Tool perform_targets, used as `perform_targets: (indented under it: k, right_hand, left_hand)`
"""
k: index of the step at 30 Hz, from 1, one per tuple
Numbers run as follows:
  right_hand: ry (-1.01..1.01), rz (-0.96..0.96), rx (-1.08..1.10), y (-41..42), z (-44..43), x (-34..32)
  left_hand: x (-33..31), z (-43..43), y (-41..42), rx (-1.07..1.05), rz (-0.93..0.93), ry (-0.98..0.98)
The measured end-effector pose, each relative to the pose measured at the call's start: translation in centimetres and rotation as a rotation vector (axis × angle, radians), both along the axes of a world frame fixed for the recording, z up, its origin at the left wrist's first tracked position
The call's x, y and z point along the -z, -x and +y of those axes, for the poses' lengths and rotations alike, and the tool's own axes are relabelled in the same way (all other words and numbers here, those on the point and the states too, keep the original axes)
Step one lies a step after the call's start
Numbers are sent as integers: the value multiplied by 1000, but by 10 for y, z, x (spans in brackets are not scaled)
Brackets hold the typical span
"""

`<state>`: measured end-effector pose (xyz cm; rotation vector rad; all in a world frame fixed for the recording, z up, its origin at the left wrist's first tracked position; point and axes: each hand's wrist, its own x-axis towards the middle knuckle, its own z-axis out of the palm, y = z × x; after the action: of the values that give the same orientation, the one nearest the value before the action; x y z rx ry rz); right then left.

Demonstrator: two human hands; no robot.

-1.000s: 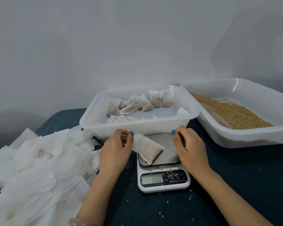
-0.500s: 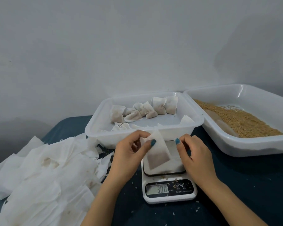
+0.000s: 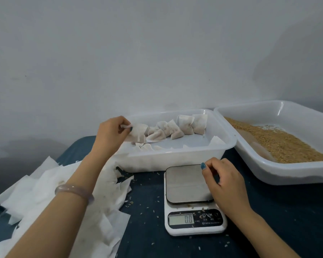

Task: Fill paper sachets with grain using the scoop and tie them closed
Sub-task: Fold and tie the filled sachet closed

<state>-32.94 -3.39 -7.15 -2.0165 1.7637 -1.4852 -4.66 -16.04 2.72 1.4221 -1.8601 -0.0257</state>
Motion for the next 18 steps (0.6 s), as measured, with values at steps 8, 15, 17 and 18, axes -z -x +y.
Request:
perform_targets:
  k: [8, 15, 17, 18]
  right_hand:
    - [-16, 22, -5, -1, 1, -1]
    - [-21, 24, -2, -1, 2, -1]
    - [-28, 27, -2, -2, 1, -1]
    - [-30, 29, -2, -2, 1, 0]
  left_hand:
    - [11, -12, -11, -52, -542, -591]
    - [0, 38, 5, -440, -756, -152]
    - [1, 56, 10, -431, -706, -181]
    - [4, 63, 13, -377, -689, -283]
